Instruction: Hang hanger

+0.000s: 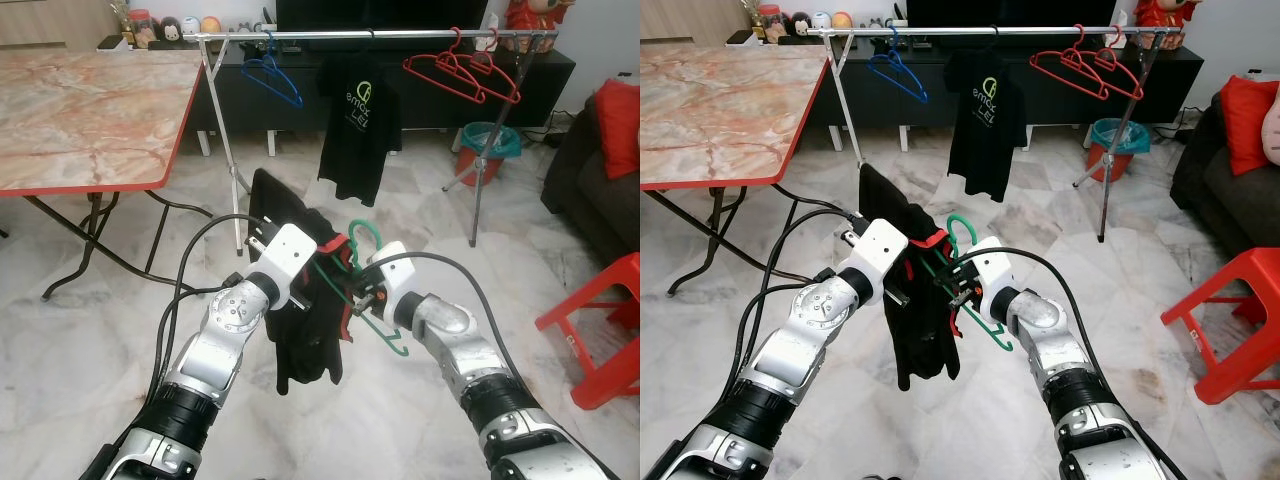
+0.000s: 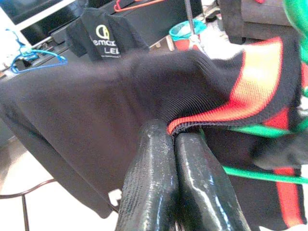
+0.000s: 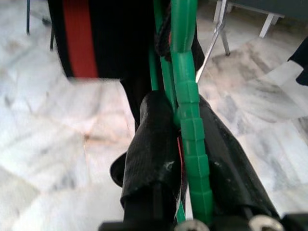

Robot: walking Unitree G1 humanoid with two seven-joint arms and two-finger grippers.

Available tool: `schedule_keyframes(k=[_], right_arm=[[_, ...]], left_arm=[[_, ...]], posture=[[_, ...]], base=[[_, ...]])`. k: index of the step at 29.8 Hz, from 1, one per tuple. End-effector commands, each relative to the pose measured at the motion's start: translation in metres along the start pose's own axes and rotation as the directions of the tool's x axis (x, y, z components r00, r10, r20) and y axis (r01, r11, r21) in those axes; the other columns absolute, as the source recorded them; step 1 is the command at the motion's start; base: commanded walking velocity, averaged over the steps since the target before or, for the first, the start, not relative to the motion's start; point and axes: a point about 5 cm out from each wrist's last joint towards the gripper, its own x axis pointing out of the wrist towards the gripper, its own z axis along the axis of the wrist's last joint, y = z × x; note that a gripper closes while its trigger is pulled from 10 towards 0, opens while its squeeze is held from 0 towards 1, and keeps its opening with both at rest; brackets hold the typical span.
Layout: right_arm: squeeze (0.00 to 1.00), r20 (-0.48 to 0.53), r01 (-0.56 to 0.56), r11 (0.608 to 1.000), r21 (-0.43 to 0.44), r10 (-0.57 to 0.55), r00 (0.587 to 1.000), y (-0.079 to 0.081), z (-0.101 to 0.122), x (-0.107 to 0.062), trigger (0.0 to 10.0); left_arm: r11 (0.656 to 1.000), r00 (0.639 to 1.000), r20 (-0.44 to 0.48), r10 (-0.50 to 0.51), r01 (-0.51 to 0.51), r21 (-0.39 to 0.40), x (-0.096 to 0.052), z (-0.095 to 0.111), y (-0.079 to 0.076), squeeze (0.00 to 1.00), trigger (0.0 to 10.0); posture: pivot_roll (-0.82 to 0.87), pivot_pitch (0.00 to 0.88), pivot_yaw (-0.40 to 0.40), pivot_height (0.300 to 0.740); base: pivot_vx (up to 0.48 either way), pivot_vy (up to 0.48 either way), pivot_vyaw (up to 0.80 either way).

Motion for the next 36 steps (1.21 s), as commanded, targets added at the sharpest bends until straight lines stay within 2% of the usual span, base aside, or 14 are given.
schedule_keyframes(k=[1, 2, 3, 10, 15, 16, 20, 24, 27, 28, 30, 32, 34, 36], right_arm=[[0.0, -0.034, -0.005, 0.998, -0.066, 0.002, 0.999, -0.001, -0.003, -0.003, 2.9], [0.0, -0.073, -0.002, 0.996, -0.084, -0.005, 0.997, -0.002, -0.011, -0.006, 2.9], [0.0, -0.109, 0.012, 0.996, -0.088, -0.021, 0.994, -0.003, -0.017, -0.008, 10.0], [0.0, -0.26, -0.012, 0.989, -0.148, -0.027, 0.965, -0.002, -0.043, -0.017, 10.0], [0.0, -0.264, -0.125, 0.983, -0.138, 0.085, 0.961, 0.008, -0.048, -0.021, 10.0], [0.0, -0.281, -0.206, 0.968, -0.145, 0.16, 0.946, 0.013, -0.05, -0.025, 10.0], [0.0, -0.352, -0.299, 0.94, -0.167, 0.226, 0.908, 0.015, -0.059, -0.035, 10.0], [0.0, -0.419, -0.287, 0.933, -0.217, 0.177, 0.891, 0.0, -0.064, -0.048, 10.0], [0.0, -0.448, -0.345, 0.913, -0.218, 0.22, 0.866, -0.002, -0.064, -0.057, 10.0], [0.0, -0.47, -0.377, 0.9, -0.217, 0.242, 0.849, -0.004, -0.064, -0.063, 10.0], [0.0, -0.503, -0.392, 0.89, -0.232, 0.235, 0.832, -0.009, -0.064, -0.069, 10.0], [0.0, -0.569, -0.396, 0.877, -0.272, 0.185, 0.801, -0.018, -0.066, -0.077, 10.0], [0.0, -0.655, -0.396, 0.853, -0.341, 0.086, 0.751, -0.034, -0.07, -0.086, 10.0], [0.0, -0.678, -0.406, 0.836, -0.368, 0.057, 0.733, -0.039, -0.071, -0.09, 10.0]], left_arm=[[0.998, 0.998, 0.027, 0.055, -0.055, -0.007, 0.002, 0.007, 0.01, 0.0, 0.0], [0.997, 0.997, 0.033, 0.074, -0.074, -0.011, 0.002, 0.008, 0.013, 0.0, 0.0], [0.995, 0.995, 0.038, 0.096, -0.095, -0.011, 0.001, 0.009, 0.016, 0.0, 0.0], [0.984, 0.983, 0.043, 0.176, -0.176, -0.019, 0.0, 0.01, 0.026, 0.0, 0.0], [0.975, 0.976, 0.005, 0.22, -0.22, -0.013, -0.001, 0.004, 0.032, 0.0, 0.0], [0.972, 0.972, -0.006, 0.237, -0.237, -0.01, -0.002, 0.002, 0.034, 0.0, 0.0], [0.967, 0.967, -0.021, 0.254, -0.254, -0.003, -0.003, -0.002, 0.038, 0.0, 0.0], [0.963, 0.962, -0.044, 0.268, -0.265, 0.057, -0.007, -0.008, 0.046, 0.0, 0.0], [0.959, 0.96, -0.05, 0.275, -0.27, 0.088, -0.009, -0.01, 0.052, 0.0, 0.0], [0.955, 0.962, -0.051, 0.268, -0.258, 0.143, -0.01, -0.012, 0.055, 0.0, 0.0], [0.951, 0.964, -0.056, 0.259, -0.245, 0.19, -0.012, -0.015, 0.058, 0.0, 0.0], [0.951, 0.962, -0.067, 0.265, -0.25, 0.184, -0.015, -0.018, 0.064, 0.0, 0.0], [0.944, 0.966, -0.088, 0.243, -0.215, 0.248, -0.018, -0.021, 0.067, 0.0, 0.0], [0.941, 0.968, -0.099, 0.232, -0.197, 0.274, -0.018, -0.023, 0.067, 0.0, 0.0]], posture=[[0.05, 0.0, -0.025, 0.74], [0.05, 0.0, -0.025, 0.74], [0.05, 0.0, -0.024, 0.74], [0.05, 0.0, -0.024, 0.74], [0.05, 0.0, -0.023, 0.74], [0.05, 0.0, -0.023, 0.74], [0.05, 0.0, -0.023, 0.74], [0.04, 0.0, -0.02, 0.74], [0.04, 0.0, -0.018, 0.74], [0.04, 0.0, -0.017, 0.74], [0.04, 0.0, -0.017, 0.74], [0.04, 0.0, -0.016, 0.74], [0.04, 0.0, -0.015, 0.74], [0.04, 0.0, -0.014, 0.74]], base=[[0.0, 0.0, 0.0], [0.0, 0.0, 0.0], [0.0, 0.0, 0.0], [0.0, 0.0, 0.0], [0.0, 0.0, 0.0], [0.0, 0.0, 0.0], [0.0, 0.0, 0.0], [0.0, 0.0, 0.0], [0.0, 0.0, 0.0], [0.0, 0.0, 0.0], [0.0, 0.0, 0.0], [0.0, 0.0, 0.0], [0.0, 0.0, 0.0], [0.0, 0.0, 0.0]])
